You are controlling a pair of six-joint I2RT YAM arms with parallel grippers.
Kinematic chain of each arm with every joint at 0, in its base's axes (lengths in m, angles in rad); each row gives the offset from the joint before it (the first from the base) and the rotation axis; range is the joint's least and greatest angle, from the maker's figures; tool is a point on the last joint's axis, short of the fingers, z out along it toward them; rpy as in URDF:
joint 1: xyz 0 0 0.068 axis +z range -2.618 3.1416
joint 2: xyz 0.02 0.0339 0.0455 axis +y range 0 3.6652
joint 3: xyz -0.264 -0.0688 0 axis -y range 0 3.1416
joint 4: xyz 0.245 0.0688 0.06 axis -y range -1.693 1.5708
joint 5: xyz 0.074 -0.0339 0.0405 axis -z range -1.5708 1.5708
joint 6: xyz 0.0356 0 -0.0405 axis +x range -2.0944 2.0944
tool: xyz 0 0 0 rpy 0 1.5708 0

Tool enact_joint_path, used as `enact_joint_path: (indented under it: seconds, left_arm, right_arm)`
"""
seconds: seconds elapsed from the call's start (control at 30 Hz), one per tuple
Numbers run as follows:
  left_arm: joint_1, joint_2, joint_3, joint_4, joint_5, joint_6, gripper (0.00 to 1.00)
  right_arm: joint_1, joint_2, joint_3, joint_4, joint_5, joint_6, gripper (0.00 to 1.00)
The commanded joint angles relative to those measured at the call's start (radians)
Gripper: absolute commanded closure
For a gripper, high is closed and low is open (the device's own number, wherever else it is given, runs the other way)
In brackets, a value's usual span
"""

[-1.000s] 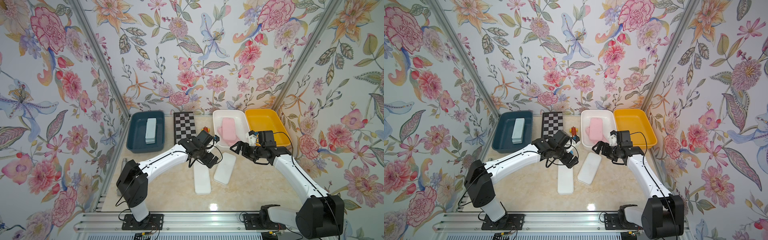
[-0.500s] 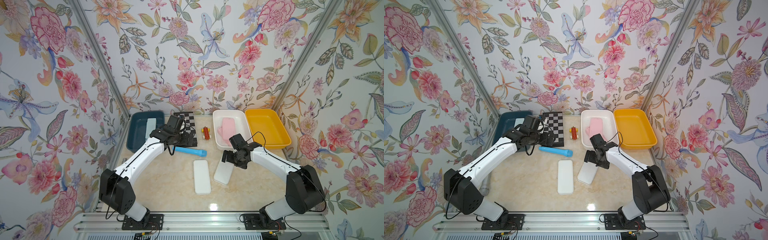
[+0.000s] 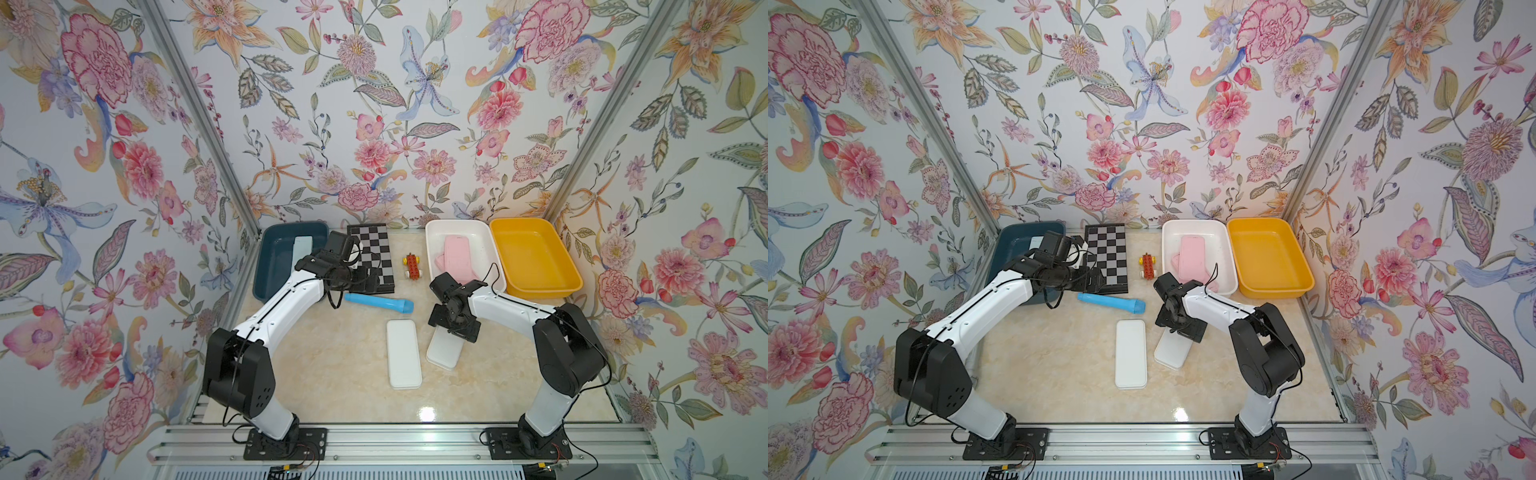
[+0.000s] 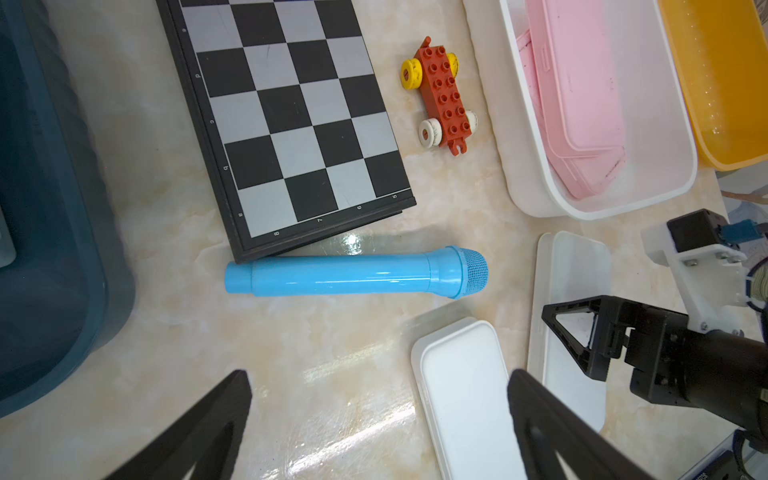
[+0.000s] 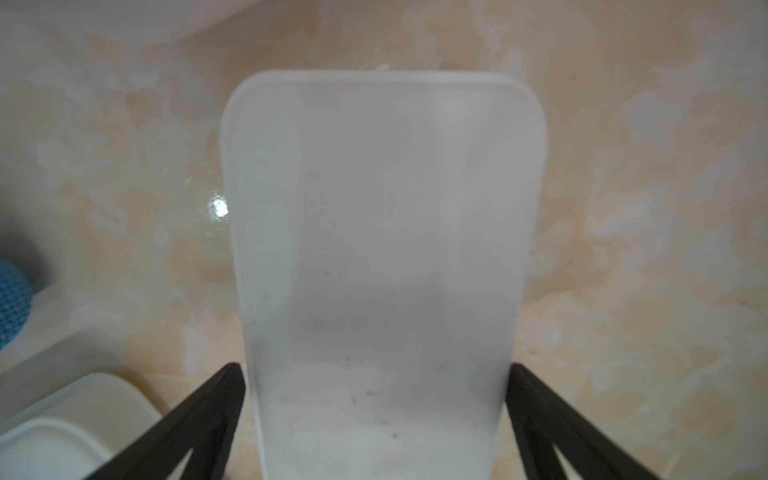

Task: Place the pencil cases by color into the storage box
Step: Pick up the pencil case from the center of the board.

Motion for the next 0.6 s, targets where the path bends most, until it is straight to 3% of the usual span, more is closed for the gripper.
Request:
enact_joint_path:
  seconds: [0.0,0.3,0.57]
  left_arm:
    - [0.010,-0.003,-0.012,-0.004,0.037,0.010,0.02]
    - [0.011,0.013,-0.012,-0.005,0.045,0.006,0.02]
    - [0.021,0.019,-0.011,-0.004,0.046,0.006,0.02]
  right_arm:
    - [0.004,0.026,-0.026,-0.011,0.020,0.033,0.00]
    - [0.024,0.049,-0.089,0.056,-0.007,0.027,0.00]
    - [0.048,0.000,-0.091,0.019,0.046,0.022,0.07]
